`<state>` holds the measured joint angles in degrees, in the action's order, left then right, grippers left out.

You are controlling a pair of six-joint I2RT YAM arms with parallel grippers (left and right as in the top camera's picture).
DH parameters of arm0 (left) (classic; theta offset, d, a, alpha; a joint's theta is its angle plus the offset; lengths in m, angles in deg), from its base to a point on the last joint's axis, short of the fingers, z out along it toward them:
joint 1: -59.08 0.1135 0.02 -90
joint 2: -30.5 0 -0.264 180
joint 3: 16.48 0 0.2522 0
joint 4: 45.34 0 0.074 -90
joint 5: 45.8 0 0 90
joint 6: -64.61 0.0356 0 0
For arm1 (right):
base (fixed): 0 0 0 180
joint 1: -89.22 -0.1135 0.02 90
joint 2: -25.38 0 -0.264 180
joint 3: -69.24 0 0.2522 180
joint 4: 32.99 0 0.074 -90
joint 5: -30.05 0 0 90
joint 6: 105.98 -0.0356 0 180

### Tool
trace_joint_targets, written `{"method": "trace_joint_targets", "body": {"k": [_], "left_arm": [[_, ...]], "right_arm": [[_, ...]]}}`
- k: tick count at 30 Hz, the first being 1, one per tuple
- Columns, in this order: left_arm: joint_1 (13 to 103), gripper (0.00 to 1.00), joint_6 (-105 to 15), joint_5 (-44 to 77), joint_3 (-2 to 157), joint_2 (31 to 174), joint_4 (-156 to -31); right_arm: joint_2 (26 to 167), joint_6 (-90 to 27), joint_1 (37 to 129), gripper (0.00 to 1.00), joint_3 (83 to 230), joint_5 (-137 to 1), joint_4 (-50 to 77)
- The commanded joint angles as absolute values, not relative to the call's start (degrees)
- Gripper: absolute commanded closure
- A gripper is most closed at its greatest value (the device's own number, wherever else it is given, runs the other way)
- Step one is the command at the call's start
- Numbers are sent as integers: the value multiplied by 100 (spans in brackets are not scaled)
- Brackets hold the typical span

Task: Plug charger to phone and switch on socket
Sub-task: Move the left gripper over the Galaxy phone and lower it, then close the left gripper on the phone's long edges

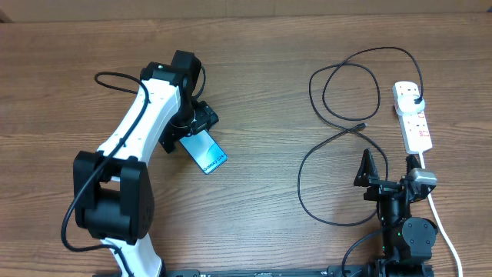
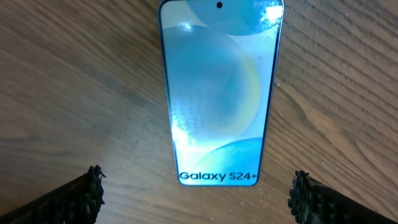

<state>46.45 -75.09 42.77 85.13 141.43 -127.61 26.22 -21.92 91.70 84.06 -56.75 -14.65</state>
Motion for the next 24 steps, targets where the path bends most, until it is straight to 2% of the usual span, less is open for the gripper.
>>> {"method": "trace_joint_targets", "body": {"k": [1, 24], "left_arm": [[4696, 0, -7618, 4019, 8631, 14438, -12663], [4683, 0, -7557, 3971, 8616, 15249, -12239]], "right_arm": [[2561, -2148, 9153, 0, 8345, -5664, -1485], [2561, -2148, 9155, 0, 8345, -5666, -1485]]}}
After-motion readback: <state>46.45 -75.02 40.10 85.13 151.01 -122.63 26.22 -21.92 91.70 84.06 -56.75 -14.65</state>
